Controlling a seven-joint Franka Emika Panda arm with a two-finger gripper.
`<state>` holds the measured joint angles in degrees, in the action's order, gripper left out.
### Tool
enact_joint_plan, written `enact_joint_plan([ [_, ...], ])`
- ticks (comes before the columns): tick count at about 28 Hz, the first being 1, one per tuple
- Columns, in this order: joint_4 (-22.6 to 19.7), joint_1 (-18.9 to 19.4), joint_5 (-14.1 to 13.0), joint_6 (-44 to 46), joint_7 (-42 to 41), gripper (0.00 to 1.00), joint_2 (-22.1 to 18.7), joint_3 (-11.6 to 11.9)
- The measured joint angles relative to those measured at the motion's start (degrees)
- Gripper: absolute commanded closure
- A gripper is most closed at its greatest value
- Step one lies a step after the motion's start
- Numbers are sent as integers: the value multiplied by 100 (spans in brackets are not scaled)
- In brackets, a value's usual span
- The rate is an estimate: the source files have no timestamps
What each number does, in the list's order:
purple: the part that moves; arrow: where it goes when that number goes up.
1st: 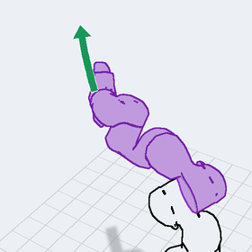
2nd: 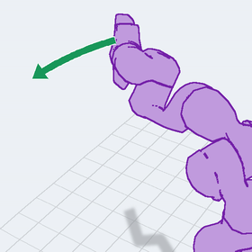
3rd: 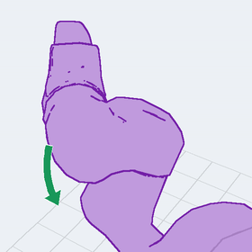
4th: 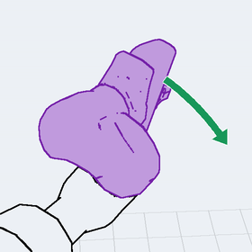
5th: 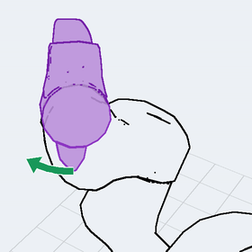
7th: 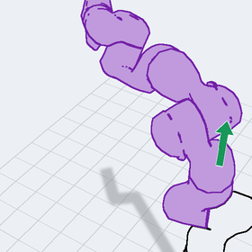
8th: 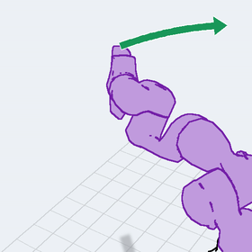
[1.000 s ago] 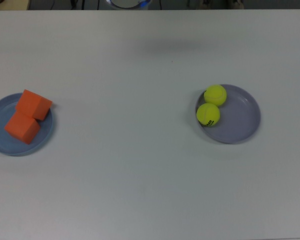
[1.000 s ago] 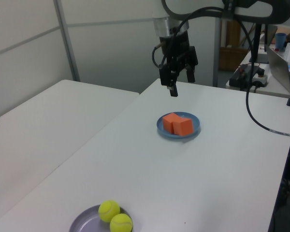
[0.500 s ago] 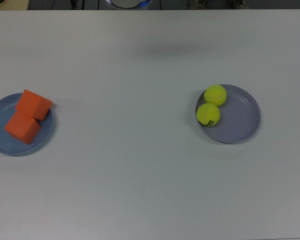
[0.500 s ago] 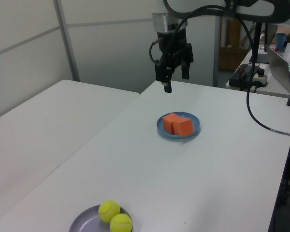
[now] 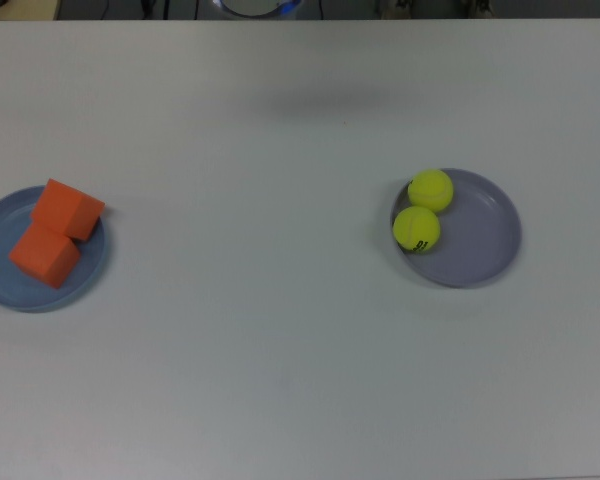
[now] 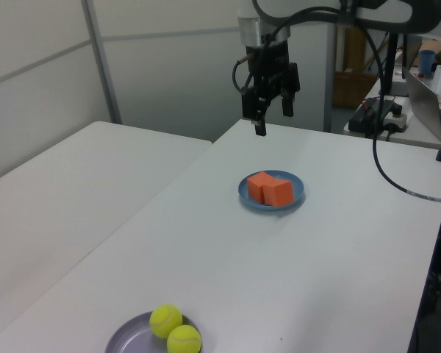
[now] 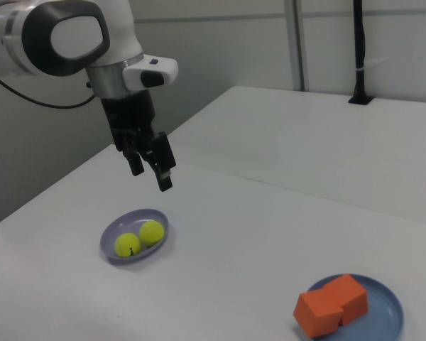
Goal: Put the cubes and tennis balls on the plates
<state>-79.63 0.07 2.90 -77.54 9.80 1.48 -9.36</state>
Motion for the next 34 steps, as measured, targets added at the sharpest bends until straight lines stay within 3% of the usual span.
enact_joint_plan([
  [34,-5,12,0,0,-265,0,56,31],
])
